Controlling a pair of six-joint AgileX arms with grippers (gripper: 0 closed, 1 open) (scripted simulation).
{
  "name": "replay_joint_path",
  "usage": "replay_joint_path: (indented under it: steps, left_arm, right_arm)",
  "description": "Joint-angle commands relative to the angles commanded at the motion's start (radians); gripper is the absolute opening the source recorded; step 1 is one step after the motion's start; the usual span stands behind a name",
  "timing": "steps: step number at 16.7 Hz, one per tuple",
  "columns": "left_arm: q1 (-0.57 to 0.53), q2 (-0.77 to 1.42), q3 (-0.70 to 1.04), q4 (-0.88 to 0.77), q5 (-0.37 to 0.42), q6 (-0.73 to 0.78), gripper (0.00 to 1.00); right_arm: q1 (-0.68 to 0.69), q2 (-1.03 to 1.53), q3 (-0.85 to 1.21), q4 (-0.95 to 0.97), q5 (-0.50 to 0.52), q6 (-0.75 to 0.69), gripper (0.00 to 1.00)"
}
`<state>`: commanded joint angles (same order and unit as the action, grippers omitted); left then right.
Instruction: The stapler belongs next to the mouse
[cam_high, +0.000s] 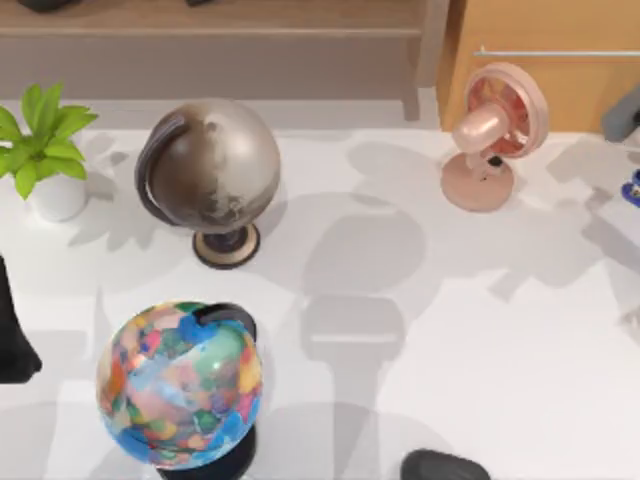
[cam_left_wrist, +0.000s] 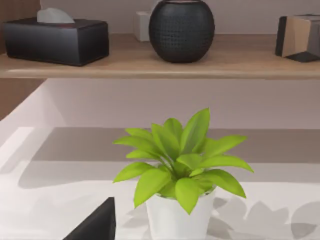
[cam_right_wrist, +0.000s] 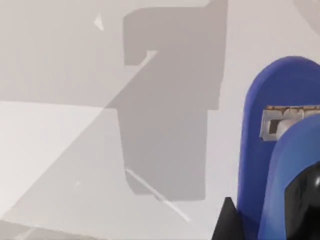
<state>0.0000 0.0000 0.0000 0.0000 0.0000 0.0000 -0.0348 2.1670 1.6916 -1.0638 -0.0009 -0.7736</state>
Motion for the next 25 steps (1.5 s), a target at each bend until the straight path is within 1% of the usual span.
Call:
replay_joint_path:
  steps: [2, 5, 12, 18, 20, 22, 25]
  left_arm:
    - [0.000, 0.000, 0.000, 0.000, 0.000, 0.000, 1.00]
    - [0.000, 0.000, 0.000, 0.000, 0.000, 0.000, 1.00]
    - [0.000, 0.000, 0.000, 0.000, 0.000, 0.000, 1.00]
    - [0.000, 0.000, 0.000, 0.000, 0.000, 0.000, 1.00]
    - [0.000, 0.000, 0.000, 0.000, 0.000, 0.000, 1.00]
    - [0.000, 0.000, 0.000, 0.000, 0.000, 0.000, 1.00]
    - [0.000, 0.000, 0.000, 0.000, 0.000, 0.000, 1.00]
  right_arm:
    - [0.034, -0.047, 0.003, -0.019, -0.004, 0.078, 0.00]
    - [0.110, -0.119, -0.003, -0.055, -0.013, 0.246, 0.00]
    - [0.354, -0.183, -0.065, -0.101, -0.029, 0.761, 0.00]
    - [0.552, -0.135, -0.127, -0.047, -0.021, 1.189, 0.00]
    - [0.599, -0.117, -0.138, -0.018, -0.013, 1.293, 0.00]
    - [0.630, -0.104, -0.144, 0.005, -0.005, 1.364, 0.00]
    - [0.642, -0.098, -0.145, 0.017, 0.000, 1.395, 0.00]
